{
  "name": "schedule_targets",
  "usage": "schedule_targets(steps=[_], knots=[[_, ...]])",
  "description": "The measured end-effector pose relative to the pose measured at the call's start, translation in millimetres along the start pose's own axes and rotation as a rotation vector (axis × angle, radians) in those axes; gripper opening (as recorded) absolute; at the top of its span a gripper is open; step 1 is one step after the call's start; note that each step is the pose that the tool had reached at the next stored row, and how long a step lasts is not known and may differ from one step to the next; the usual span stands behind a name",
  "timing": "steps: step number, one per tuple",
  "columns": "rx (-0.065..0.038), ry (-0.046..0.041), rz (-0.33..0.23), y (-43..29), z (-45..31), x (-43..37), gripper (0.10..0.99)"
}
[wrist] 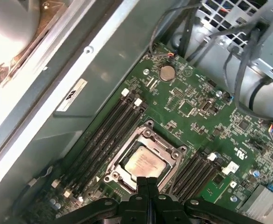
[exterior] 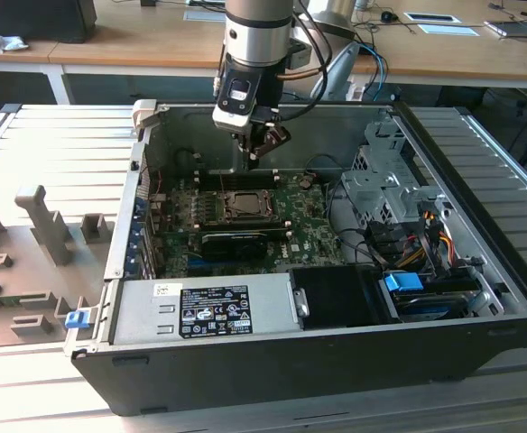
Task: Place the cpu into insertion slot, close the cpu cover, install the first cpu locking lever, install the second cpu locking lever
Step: 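Install the first cpu locking lever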
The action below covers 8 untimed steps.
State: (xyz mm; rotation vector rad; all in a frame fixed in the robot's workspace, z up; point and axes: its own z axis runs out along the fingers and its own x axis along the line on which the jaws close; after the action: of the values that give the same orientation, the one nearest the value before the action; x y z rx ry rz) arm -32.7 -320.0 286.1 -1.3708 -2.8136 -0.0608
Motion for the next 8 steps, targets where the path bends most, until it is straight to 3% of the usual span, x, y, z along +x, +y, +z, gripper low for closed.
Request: schedule_targets(steps=[8], knots=[[0.003, 0.0027, -0.093, 0.0, 0.0, 0.0, 0.106]])
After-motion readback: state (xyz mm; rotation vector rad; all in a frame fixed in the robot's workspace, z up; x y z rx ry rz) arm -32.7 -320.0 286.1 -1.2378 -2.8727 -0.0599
